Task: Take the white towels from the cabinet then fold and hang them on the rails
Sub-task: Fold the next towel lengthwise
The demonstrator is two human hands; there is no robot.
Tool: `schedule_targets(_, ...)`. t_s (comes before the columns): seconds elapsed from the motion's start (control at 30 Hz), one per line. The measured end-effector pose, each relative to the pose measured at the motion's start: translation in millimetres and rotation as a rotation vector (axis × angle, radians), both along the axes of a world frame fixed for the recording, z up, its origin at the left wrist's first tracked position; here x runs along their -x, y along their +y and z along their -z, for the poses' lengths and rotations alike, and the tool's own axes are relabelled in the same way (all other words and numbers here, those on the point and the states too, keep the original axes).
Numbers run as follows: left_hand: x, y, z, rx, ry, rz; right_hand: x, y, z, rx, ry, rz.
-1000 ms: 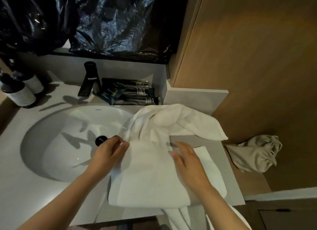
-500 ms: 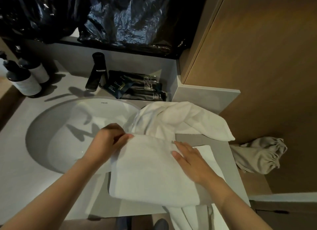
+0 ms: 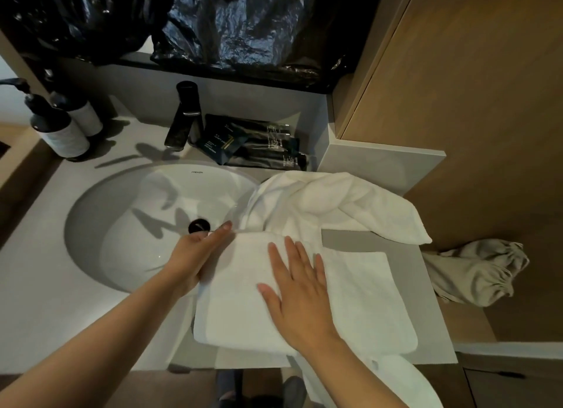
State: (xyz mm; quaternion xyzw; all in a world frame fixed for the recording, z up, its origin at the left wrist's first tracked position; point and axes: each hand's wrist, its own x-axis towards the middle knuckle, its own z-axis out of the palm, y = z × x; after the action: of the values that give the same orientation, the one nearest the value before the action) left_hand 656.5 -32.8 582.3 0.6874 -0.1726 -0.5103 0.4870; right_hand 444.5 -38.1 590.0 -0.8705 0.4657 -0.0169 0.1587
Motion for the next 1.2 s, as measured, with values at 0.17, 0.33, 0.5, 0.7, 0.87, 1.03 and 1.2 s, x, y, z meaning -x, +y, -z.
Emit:
schedule_targets(0.17,-3,17,1,0.007,-0.089,0.131,1,2,11,0.16,0.053,-0.131)
schedule_targets(0.33,-2,4,-12,-0.009,-0.362,0.108,16,16,11,0.258,0.141,-0.591)
schedule_targets(0.5,-8,7,-17,0.026,-0.725,0.189,22,17,10,0.146,-0.012,-0.716)
schedule_targets(0.7,-10,29,-18,0.077,0.071,0.171,12,1,-3,0.065,-0.287,-0.262)
schedule_targets(0.87,8,67,0,-0.025,-0.338,0.081,3,-17,-5,-0.018,-0.128,-0.232)
schedule_targets(1.03,19,96,12,-0.019,-0.205,0.152,0,-25,-9,-0.062,-0.115,-0.233)
schedule_targets(1.2,23,98,-1,0.057,0.016,0.117,-26,-44,-23,-0.102,-0.093,-0.238)
